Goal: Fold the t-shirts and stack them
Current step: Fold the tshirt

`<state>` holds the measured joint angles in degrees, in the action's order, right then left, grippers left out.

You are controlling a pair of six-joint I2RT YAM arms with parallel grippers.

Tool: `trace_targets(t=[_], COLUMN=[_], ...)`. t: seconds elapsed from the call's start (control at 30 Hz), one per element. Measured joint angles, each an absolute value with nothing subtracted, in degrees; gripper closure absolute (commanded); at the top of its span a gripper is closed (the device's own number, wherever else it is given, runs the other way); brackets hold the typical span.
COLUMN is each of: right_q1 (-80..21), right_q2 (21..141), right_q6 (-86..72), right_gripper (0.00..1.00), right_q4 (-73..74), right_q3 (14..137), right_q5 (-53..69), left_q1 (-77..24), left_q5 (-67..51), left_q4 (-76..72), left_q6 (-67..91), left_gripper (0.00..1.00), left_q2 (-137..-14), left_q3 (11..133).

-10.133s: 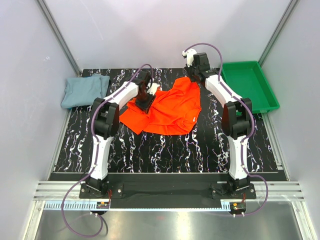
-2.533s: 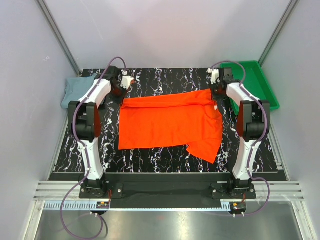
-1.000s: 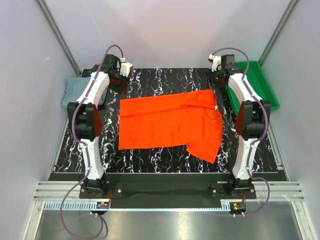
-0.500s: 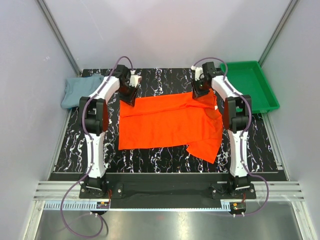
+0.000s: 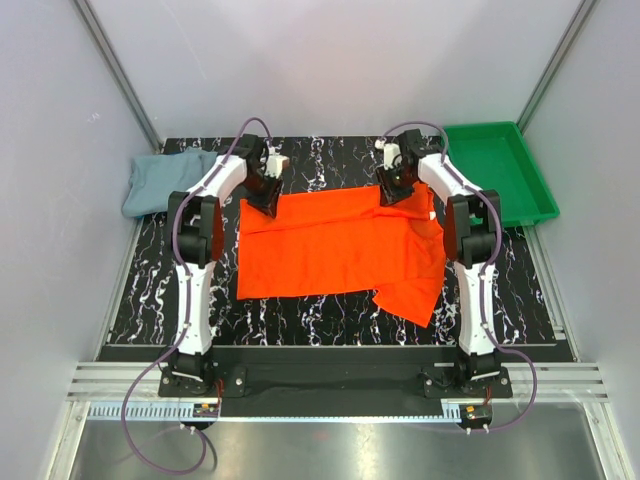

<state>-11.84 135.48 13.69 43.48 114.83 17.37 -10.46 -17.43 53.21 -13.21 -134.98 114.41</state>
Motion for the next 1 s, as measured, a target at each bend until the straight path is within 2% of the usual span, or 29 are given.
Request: trace_targets(t=[0.47,0.67,0.73,0.77,0.93,1.0], right_q1=[-14.26,-15.25,-15.25,-15.25,-15.27,-15.27], right_q2=[117.51,115.87,115.74,115.55,108.62,104.2], right_q6=[12.23,11.99,12.01,12.03,14.85,17.58], right_gripper=[0.62,0.63,0.62,0.61,0.58,0.55], right_q4=[48.58,48.95,48.88,48.75,44.97,43.55], right_q3=[97.86,96.49,96.51,96.47,89.56,85.38], right_q5=[20.27,20.43,19.59,18.87,15.62,14.52], left_q1=[-10.41,-10.41,-10.41,-10.41,-10.33,-10.35], left_q5=[-18.52,-18.65,-18.72,-19.11,-26.81,-29.54], left_q4=[53.01,53.04,52.66,51.72,54.63,54.54], left_q6=[-11.53,-11.57,-11.97,-11.97,-11.38,-11.84], left_gripper=[0.62,0.61,0.37,0.18,0.17,0.1], left_q2=[-136.25,-136.25,-135.22,-133.86,-121.69,-115.74], left_q3=[116.53,116.53,115.9,113.99,103.37,98.83])
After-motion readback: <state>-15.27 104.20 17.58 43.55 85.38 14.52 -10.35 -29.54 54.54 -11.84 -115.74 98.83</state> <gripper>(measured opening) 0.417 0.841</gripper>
